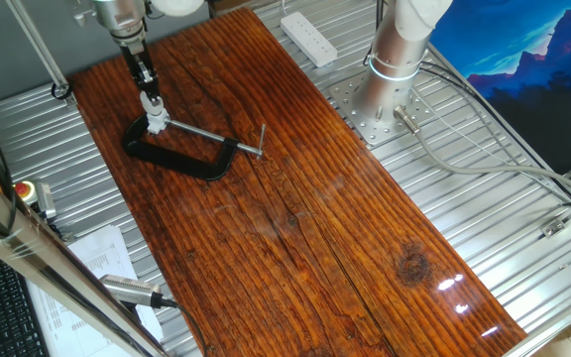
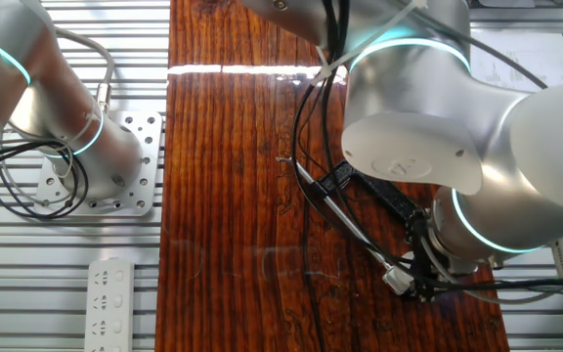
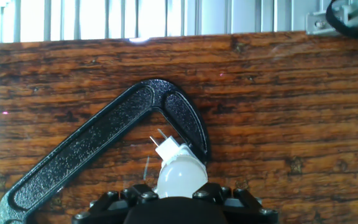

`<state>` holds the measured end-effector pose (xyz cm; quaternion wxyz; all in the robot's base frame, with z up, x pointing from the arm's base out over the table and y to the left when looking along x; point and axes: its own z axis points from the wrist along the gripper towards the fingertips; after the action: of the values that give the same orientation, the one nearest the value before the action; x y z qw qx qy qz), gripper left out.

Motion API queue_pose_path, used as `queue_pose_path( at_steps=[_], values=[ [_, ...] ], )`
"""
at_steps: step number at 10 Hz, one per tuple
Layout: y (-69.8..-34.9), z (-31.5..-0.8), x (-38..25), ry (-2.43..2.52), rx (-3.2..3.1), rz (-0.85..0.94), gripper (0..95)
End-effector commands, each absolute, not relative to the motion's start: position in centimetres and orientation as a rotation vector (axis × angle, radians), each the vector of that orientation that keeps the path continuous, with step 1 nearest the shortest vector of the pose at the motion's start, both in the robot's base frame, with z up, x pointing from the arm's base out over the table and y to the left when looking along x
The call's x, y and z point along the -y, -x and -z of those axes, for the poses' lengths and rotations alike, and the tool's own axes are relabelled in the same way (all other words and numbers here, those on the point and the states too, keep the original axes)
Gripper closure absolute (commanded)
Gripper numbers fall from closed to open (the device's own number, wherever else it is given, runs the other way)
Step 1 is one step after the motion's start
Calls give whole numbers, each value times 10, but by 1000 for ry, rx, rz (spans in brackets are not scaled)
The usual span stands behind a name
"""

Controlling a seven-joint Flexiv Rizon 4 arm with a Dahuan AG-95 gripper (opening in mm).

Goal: Take out the light bulb by rotating it

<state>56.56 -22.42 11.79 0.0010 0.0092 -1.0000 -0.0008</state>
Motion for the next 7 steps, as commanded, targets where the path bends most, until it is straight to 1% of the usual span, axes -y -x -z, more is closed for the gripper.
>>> queue_pose_path(
  at_steps=[1, 5, 6, 7],
  values=[
    [-566, -118, 225, -34, 3140, 4, 570],
    [-567, -118, 225, -58, 3137, 11, 570],
    [-567, -118, 225, -89, 3143, 4, 380],
    [-567, -118, 225, -100, 3146, 3, 380]
  ],
)
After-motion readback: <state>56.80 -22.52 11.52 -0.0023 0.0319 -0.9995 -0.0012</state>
